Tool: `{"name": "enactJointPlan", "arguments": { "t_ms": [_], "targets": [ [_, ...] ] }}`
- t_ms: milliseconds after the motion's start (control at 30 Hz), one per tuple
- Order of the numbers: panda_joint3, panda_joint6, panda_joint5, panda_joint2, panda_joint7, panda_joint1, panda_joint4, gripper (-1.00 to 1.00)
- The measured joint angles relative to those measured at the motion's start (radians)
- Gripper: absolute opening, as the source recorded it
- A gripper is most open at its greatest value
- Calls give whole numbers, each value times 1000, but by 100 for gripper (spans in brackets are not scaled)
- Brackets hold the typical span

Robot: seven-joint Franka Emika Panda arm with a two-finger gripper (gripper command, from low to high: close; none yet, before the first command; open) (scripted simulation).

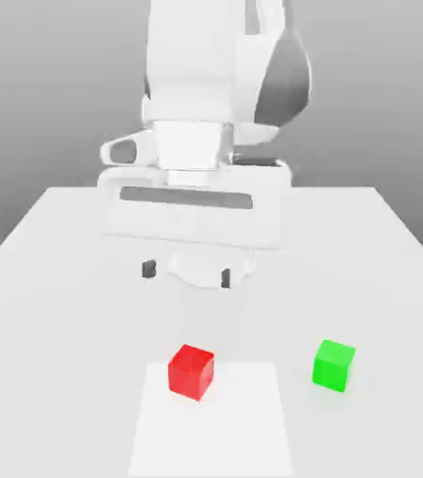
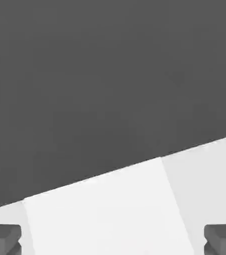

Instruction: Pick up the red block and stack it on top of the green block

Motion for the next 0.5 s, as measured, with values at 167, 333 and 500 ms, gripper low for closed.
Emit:
{"name": "enactJointPlan", "arguments": {
  "t_ms": [167, 333, 500],
  "targets": [
    [-4, 173, -2, 230, 59, -14, -77, 0],
    [-29, 322, -28, 404, 80, 5, -58, -100],
    [-29, 323, -31, 404, 83, 5, -58, -100]
  ]
}}
